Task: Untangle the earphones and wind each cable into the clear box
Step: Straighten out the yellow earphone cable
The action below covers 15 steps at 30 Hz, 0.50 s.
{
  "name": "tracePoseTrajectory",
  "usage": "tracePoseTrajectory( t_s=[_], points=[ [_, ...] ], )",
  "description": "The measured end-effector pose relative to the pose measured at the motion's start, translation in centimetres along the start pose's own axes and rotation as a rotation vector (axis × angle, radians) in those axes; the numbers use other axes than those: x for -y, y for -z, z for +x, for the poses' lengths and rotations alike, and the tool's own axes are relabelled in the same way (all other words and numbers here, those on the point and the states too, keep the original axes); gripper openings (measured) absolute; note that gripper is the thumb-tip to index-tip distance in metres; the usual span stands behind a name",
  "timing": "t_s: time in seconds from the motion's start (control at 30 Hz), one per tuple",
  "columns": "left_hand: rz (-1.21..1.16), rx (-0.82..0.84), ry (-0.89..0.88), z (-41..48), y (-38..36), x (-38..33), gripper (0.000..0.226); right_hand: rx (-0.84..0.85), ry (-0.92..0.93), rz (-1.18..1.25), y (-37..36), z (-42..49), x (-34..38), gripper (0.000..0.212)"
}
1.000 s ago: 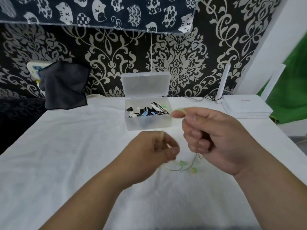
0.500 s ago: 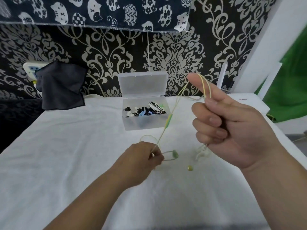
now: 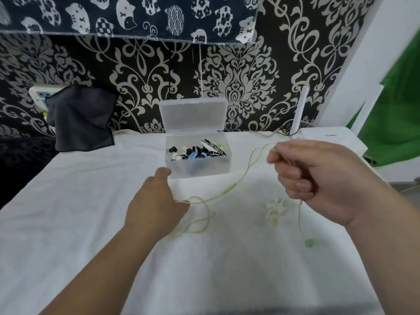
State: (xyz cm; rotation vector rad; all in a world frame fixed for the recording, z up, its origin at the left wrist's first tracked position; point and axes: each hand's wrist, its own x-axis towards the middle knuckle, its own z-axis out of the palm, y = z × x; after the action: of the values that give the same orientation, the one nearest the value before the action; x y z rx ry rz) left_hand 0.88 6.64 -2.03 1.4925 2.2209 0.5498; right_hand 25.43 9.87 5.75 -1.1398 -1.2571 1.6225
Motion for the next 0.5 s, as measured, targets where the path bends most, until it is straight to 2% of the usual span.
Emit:
tracePoseTrajectory(
  t_s=[0.07,0.13,0.27,0.37,0.5],
  points=[
    [-0.052,-0.010,-0.200,-0.6,0.2,-0.7,0.086,0.015,-0.046,-0.135,-0.3,0.1,-0.6,0.028],
    [-0.088,0.103,-0.374,-1.6,0.6,-2.1,0.099,0.078,-0.077,-0.247,-0.7,0.1,-1.1,0.028],
    [-0.357,0.360,-0.515,-3.2,0.9,-4.1,0.100,0.229,-0.110,-0.353,-1.4,-0.1,-1.5,0.024],
    [-0.453,0.518,-0.535,-3.0,0.8,-4.0,0.079,0.249,-0.066,-0.392,-1.6,-0.2,-1.6,0.010],
    [-0.535,0.576,-0.432,-3.0,0.7,-4.0,0.012,0.045,0.043,-0.372,-1.1,0.2,-1.7,0.012]
  ],
)
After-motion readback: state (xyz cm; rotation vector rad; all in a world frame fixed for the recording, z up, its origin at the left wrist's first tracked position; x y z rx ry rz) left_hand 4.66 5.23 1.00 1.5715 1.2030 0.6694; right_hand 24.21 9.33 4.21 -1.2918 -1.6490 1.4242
